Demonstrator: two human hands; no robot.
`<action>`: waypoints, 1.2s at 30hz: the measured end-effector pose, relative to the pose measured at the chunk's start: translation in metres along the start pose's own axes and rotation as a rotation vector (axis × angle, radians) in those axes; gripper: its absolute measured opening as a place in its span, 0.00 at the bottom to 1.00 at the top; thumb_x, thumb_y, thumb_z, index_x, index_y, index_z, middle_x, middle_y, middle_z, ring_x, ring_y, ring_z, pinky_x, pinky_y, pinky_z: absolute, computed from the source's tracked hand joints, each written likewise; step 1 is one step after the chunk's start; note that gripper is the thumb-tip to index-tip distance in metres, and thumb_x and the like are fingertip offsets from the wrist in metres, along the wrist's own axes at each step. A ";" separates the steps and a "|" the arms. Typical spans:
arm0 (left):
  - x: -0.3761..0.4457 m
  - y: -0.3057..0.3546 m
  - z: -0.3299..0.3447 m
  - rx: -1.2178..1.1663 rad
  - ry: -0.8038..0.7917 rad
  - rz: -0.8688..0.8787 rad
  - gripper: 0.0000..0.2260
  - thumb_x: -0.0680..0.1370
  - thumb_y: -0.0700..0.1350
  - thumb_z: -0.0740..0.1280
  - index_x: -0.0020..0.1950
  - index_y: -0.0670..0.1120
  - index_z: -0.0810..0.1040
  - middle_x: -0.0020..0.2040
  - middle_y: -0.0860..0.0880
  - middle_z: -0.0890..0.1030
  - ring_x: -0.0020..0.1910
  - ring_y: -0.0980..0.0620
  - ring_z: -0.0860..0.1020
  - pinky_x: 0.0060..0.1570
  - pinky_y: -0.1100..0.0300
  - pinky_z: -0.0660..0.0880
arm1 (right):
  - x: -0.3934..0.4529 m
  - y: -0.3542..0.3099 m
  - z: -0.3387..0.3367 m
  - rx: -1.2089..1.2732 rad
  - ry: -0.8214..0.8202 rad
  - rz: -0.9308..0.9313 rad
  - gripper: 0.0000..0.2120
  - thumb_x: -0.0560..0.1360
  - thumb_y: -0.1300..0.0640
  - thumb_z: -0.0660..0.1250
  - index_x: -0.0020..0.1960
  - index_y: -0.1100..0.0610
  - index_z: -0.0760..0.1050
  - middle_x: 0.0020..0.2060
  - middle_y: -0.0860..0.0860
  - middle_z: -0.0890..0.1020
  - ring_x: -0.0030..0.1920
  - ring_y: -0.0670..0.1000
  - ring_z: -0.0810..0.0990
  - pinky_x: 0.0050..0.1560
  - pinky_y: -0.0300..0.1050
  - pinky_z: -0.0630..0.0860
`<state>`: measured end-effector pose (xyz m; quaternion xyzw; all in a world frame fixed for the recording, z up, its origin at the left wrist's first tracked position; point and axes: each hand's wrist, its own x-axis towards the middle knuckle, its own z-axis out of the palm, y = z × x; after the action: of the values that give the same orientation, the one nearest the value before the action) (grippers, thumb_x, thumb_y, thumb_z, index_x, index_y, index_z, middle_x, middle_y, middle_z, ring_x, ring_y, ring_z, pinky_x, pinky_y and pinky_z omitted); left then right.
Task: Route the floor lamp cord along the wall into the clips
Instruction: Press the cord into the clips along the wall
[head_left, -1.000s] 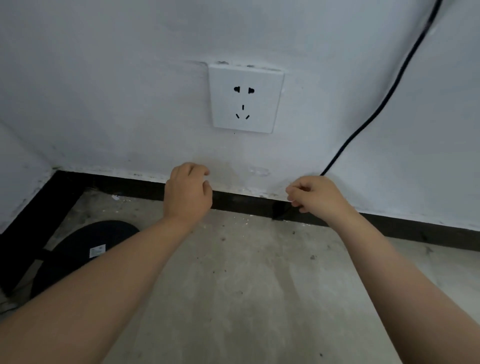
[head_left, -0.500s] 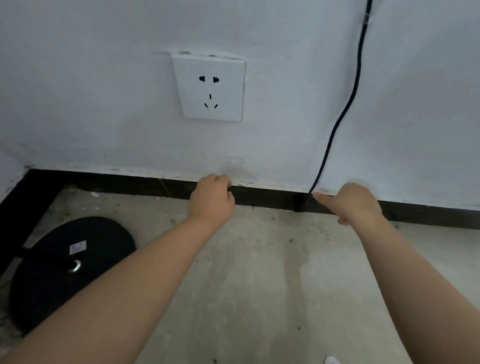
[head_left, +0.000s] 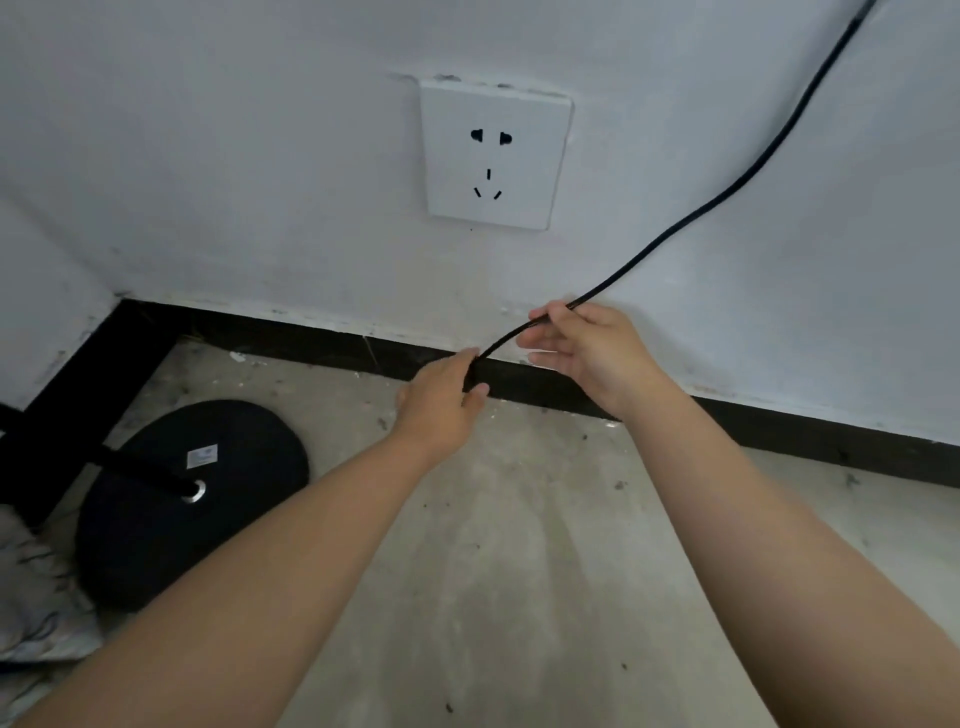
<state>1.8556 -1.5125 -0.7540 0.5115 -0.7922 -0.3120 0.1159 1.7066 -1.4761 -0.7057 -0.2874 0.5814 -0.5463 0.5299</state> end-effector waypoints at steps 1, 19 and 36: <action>0.002 -0.003 -0.003 0.049 0.052 -0.014 0.13 0.78 0.43 0.61 0.62 0.45 0.72 0.59 0.41 0.78 0.61 0.42 0.72 0.63 0.46 0.69 | 0.002 -0.001 0.002 0.009 -0.007 0.009 0.15 0.78 0.60 0.55 0.36 0.57 0.75 0.21 0.47 0.82 0.30 0.43 0.82 0.30 0.33 0.78; 0.021 -0.010 -0.016 0.128 0.231 0.162 0.11 0.78 0.42 0.60 0.44 0.38 0.78 0.34 0.40 0.76 0.38 0.42 0.74 0.34 0.59 0.62 | 0.014 0.012 0.005 -0.088 0.337 -0.124 0.11 0.75 0.62 0.62 0.33 0.56 0.73 0.28 0.52 0.78 0.21 0.40 0.78 0.22 0.30 0.75; 0.049 0.012 -0.004 0.417 0.137 -0.053 0.11 0.79 0.43 0.57 0.50 0.43 0.79 0.50 0.41 0.82 0.51 0.40 0.77 0.49 0.55 0.68 | 0.013 0.011 0.007 -0.413 0.429 -0.161 0.12 0.73 0.51 0.65 0.31 0.50 0.71 0.27 0.48 0.77 0.21 0.42 0.76 0.23 0.35 0.74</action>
<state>1.8269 -1.5539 -0.7505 0.5650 -0.8161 -0.1091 0.0530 1.7121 -1.4881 -0.7187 -0.3122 0.7542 -0.5050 0.2805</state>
